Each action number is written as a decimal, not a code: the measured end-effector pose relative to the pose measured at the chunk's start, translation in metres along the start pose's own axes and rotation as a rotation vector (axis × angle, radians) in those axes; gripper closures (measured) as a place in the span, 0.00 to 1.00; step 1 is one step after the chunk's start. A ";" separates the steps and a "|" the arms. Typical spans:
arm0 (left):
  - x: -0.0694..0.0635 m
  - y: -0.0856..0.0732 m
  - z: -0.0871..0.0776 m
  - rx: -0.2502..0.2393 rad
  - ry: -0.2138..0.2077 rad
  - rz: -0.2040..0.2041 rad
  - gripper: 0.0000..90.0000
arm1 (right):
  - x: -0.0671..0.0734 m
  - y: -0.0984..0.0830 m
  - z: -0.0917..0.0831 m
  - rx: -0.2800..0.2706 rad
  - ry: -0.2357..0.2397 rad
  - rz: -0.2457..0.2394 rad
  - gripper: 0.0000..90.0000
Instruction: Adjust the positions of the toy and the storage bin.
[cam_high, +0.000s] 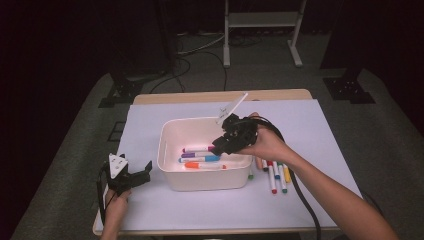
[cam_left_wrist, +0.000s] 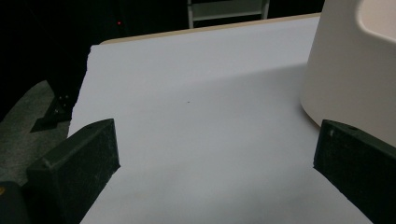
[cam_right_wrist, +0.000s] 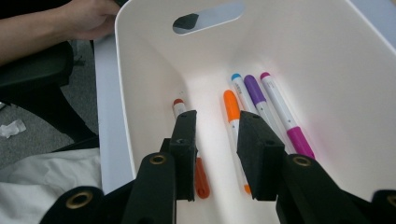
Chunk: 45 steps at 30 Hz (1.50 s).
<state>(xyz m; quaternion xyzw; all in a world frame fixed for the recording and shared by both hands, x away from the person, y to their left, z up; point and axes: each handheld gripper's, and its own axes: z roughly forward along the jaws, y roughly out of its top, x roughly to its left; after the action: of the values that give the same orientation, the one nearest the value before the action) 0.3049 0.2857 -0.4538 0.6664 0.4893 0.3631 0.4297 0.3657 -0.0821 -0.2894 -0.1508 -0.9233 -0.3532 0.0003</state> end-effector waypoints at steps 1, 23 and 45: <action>0.000 0.000 0.000 0.000 0.000 0.000 0.00 | -0.001 -0.002 -0.003 -0.001 -0.004 -0.001 0.74; 0.000 0.000 0.000 0.003 0.002 0.003 0.00 | -0.024 -0.070 -0.070 -0.062 -0.137 0.146 0.66; -0.001 0.000 0.000 0.001 0.008 0.004 0.00 | -0.061 -0.188 -0.057 -0.016 -0.257 0.388 0.61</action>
<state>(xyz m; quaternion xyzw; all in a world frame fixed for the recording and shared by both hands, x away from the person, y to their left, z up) 0.3050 0.2851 -0.4541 0.6661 0.4898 0.3662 0.4270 0.3655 -0.2688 -0.3761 -0.3690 -0.8668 -0.3316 -0.0505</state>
